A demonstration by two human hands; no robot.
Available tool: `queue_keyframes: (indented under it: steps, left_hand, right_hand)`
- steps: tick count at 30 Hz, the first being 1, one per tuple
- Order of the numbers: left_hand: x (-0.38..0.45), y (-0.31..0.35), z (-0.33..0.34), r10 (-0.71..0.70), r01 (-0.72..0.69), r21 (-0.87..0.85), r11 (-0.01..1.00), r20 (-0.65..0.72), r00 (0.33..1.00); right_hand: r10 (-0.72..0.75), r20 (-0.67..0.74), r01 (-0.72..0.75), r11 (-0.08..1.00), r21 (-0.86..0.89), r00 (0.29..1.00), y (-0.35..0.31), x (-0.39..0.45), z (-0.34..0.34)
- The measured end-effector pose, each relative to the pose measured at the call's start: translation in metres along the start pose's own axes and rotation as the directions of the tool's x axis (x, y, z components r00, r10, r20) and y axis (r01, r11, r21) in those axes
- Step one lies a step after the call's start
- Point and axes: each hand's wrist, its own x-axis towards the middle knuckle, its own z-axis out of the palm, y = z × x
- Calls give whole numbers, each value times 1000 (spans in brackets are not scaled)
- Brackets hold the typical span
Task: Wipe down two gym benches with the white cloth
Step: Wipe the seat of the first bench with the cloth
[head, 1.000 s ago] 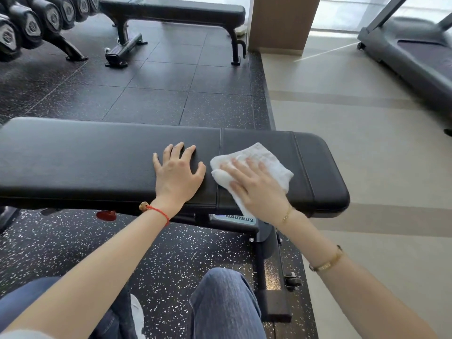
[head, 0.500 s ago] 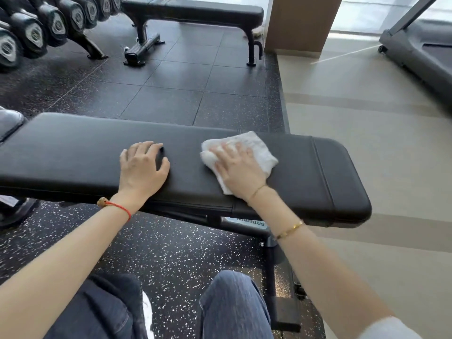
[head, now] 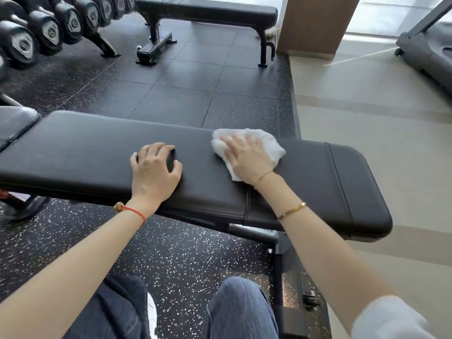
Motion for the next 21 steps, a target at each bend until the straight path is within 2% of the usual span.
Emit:
queue_keyframes:
  steps: [2, 5, 7, 10, 13, 15, 18, 21]
  left_hand:
    - [0, 0, 0, -1, 1, -3, 1000, -6, 1000]
    - [-1, -2, 0, 8, -8, -2, 1000, -7, 1000]
    - [0, -3, 1, 10, -10, -3, 1000, -7, 1000]
    - [0, -1, 1, 7, -7, -6, 1000, -1, 1000]
    - [-1, 0, 1, -2, 2, -1, 1000, 3, 1000]
    - [0, 0, 1, -5, 5, 1, 1000, 10, 1000]
    - [0, -2, 0, -7, 7, 0, 1000, 24, 1000]
    - [2, -5, -2, 0, 1, -9, 1000, 61, 998]
  right_hand:
    - [-154, -21, 153, 988, -36, 988, -26, -22, 5]
    - [-289, -54, 292, 955, 56, 956, -28, -63, 11]
    - [-245, -71, 252, 960, 123, 967, -7, -71, 11]
    - [-82, -44, 86, 991, 103, 996, 22, -41, 6]
    - [47, -7, -46, 999, 27, 999, 20, 4, 0]
    - [49, 8, -49, 999, 2, 999, 4, 16, 0]
    - [-110, -1, 110, 994, -2, 994, -26, -5, 5]
    - [-290, -33, 291, 956, 34, 957, -40, -50, 10]
